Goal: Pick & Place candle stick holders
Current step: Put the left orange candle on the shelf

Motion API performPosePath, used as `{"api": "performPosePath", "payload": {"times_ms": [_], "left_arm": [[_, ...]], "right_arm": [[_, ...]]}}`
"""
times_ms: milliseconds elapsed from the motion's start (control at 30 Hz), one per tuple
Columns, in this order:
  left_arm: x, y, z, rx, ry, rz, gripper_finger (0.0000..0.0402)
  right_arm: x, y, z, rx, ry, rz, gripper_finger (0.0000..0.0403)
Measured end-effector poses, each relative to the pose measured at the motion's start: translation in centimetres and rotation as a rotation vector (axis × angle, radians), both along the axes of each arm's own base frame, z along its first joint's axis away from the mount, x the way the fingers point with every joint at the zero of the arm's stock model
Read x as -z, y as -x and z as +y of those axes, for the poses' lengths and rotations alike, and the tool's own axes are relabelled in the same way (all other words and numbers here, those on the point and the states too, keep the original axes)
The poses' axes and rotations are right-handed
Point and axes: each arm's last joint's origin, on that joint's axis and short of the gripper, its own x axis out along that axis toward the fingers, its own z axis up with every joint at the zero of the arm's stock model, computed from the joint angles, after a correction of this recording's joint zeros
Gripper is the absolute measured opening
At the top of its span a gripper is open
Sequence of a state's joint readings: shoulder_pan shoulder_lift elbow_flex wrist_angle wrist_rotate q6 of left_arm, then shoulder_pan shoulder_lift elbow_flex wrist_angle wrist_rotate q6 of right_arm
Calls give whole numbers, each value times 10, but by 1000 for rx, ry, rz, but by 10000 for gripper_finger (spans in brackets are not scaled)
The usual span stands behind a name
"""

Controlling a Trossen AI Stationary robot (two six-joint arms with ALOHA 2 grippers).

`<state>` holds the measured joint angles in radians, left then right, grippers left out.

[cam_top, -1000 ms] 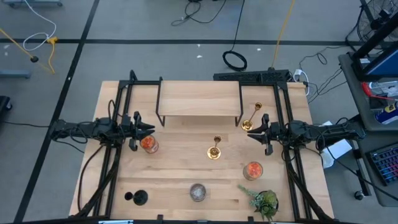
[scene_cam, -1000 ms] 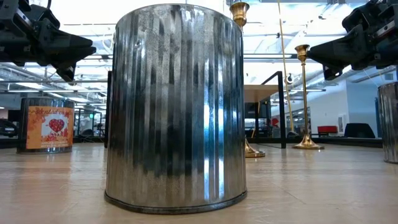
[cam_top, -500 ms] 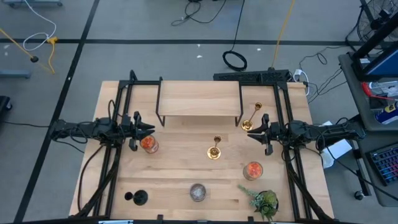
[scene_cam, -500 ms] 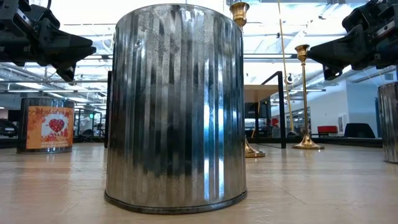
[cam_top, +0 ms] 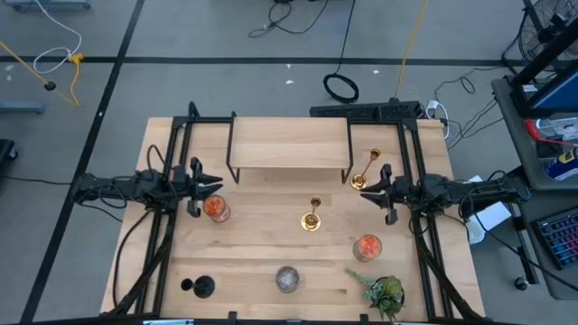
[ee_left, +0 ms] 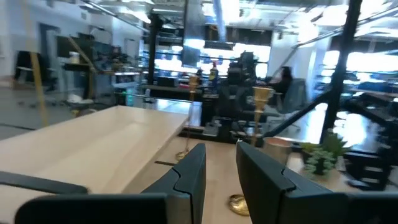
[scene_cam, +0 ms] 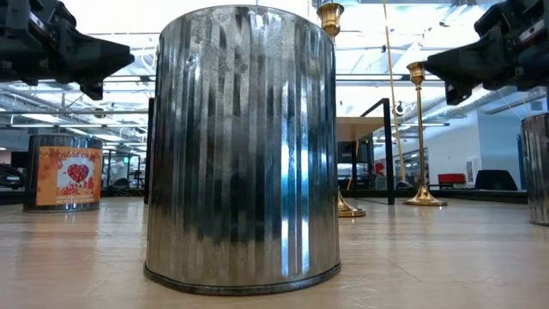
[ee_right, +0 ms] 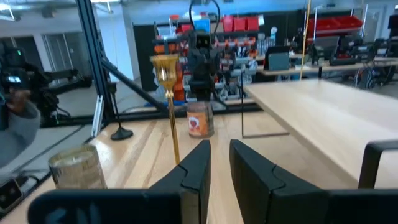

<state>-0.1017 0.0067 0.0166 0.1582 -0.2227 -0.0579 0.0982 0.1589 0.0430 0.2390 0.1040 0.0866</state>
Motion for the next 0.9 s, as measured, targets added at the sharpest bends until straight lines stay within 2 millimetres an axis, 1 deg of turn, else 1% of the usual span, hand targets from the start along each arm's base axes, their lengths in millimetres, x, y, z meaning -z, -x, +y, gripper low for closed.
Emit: {"api": "performPosePath", "payload": {"times_ms": [67, 233, 367, 400, 467, 533, 600, 800, 900], "left_arm": [[1, 0, 1, -31, -3, 9, 93], [1, 0, 1, -47, 14, 13, 93], [-1, 0, 1, -41, 50, -18, 93], [-3, 1, 1, -40, 52, -37, 93], [-5, 1, 1, -27, 69, -63, 93], [-6, 1, 0, 2, 76, -76, 93], [-8, 1, 0, 8, 80, -96, 93], [-19, 2, 1, 0, 101, -204, 93], [-19, 2, 0, 8, 87, -204, 92]], "right_arm": [[-3, 0, 0, 0, -2, -26, 55], [-9, 1, 0, 1, -8, -95, 55], [-14, 2, 0, 8, 5, -146, 55], [-16, 3, -1, 28, 40, -167, 55], [-21, 4, -3, 127, 99, -208, 55], [-21, 4, -6, 212, 95, -207, 55], [-21, 4, -7, 253, 124, -198, 55], [-18, 1, -7, 261, 140, -162, 55], [-16, -1, -7, 262, 148, -140, 55]]}}
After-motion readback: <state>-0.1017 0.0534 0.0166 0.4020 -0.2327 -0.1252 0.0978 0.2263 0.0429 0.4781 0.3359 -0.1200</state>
